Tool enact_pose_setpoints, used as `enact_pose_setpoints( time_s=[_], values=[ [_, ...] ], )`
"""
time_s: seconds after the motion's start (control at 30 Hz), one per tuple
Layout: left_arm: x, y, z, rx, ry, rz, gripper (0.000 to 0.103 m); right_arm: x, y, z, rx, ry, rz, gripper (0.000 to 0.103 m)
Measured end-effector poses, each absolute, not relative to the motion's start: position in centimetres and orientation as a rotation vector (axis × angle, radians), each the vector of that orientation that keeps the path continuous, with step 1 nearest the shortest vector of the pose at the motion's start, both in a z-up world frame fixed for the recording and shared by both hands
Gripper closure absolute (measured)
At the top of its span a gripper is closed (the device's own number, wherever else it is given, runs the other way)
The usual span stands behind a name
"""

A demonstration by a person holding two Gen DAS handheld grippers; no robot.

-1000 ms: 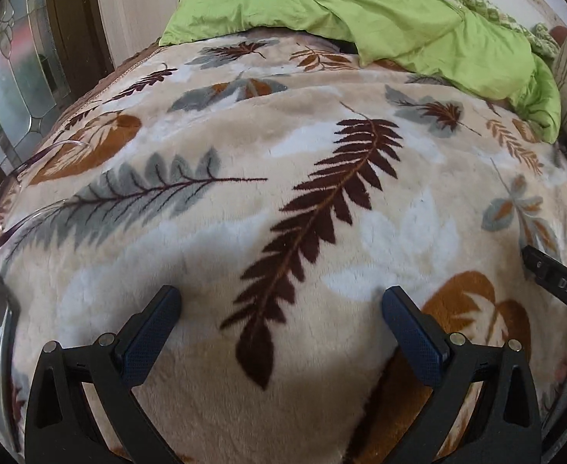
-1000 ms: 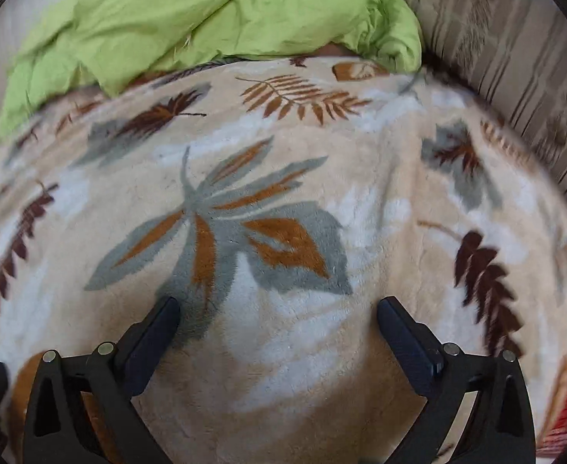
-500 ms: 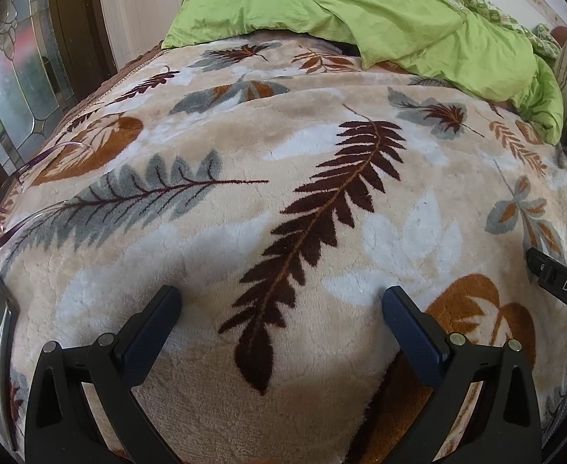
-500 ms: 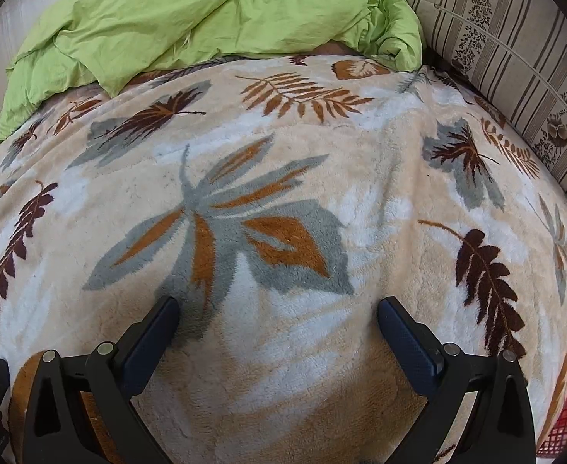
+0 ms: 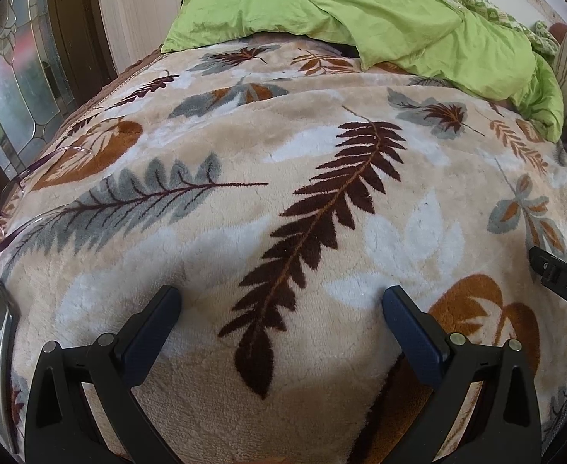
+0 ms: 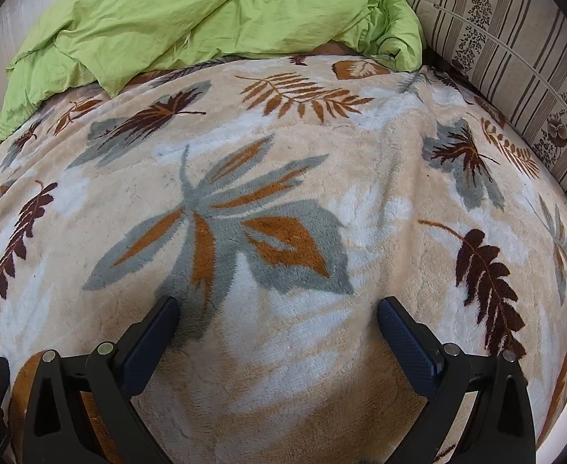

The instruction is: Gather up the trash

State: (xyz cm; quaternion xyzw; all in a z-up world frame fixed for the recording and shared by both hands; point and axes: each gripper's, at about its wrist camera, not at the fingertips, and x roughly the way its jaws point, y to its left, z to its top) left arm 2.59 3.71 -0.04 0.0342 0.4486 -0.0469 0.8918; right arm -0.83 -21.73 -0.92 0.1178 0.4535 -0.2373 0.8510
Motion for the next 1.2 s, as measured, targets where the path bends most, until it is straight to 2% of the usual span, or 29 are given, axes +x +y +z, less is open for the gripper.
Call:
enact_pose_setpoints(
  time_s=[1.2],
  values=[
    [2.49,3.81,0.21,0.056,0.929,-0.106,0.0,-0.77,-21.64,-1.02,0.243,0.955,-0.501,0.001]
  ],
)
